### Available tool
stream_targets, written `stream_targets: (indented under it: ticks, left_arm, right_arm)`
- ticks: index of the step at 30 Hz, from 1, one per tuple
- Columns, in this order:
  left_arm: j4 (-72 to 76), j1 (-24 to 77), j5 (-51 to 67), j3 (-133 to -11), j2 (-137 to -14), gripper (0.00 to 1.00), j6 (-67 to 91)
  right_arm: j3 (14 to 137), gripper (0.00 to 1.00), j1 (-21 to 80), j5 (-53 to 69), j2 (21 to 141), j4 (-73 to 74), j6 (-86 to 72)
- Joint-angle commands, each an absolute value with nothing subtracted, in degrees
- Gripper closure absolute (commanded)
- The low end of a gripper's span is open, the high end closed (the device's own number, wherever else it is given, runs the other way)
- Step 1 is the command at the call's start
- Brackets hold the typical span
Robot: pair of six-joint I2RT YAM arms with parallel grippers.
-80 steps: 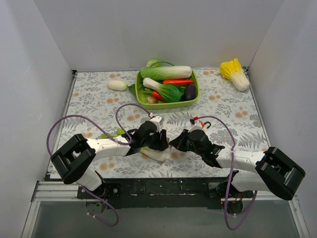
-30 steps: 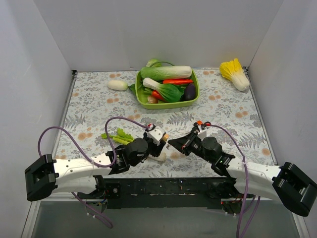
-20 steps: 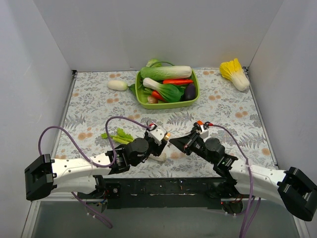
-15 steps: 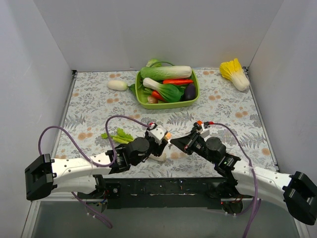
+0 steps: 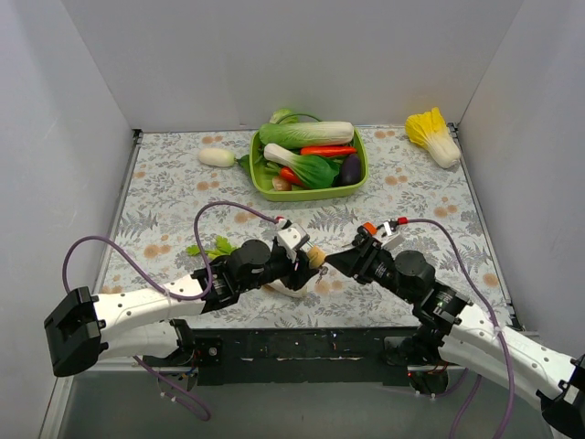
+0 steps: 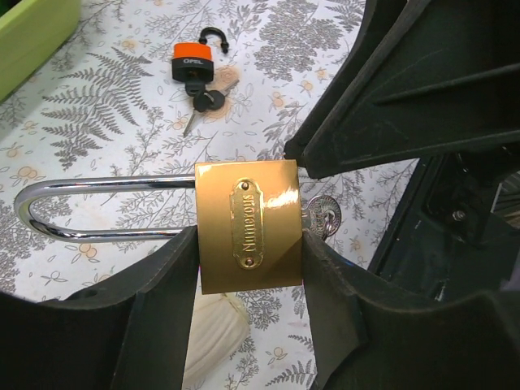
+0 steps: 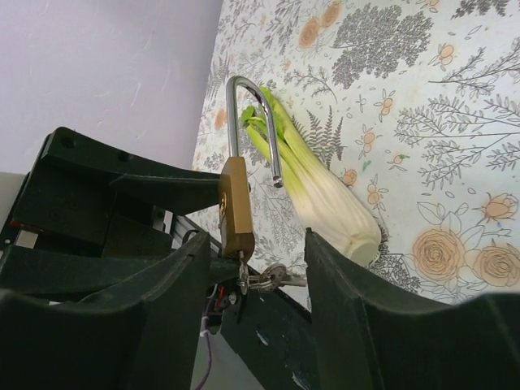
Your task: Unlock with the key
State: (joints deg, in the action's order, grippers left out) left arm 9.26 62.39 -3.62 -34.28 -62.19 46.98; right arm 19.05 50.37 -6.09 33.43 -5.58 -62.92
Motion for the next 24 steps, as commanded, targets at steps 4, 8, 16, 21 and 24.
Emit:
stream_targets:
  ticks: [4,8,16,21,24]
  left_arm:
    - [10.02,61.17,7.81,-39.02,-60.82,1.0,44.21]
    - [8.62,61.17,9.22,-38.67,-59.68,1.0,43.77]
    - [8.44,61.17,8.35,-36.3,-56.34,1.0,43.42]
    - [8.79,61.17,9.05,-36.47,-56.34,1.0,43.24]
    - [8.7,61.17,8.88,-36.3,-56.51,1.0,42.98]
  right_arm:
    - [25.39,0.32,49.4,-5.9,31.55,2.0,-53.45]
    - [32.15,0.28,46.51,1.47,36.46,6.32,-47.65]
    - [36.22,0.32,39.73,22.04,45.96,7.04,-43.24]
    - [33.32,0.37,37.44,34.16,50.44,-1.91,-46.75]
    - [32.61,0.39,37.0,36.81,51.41,-6.23,-48.86]
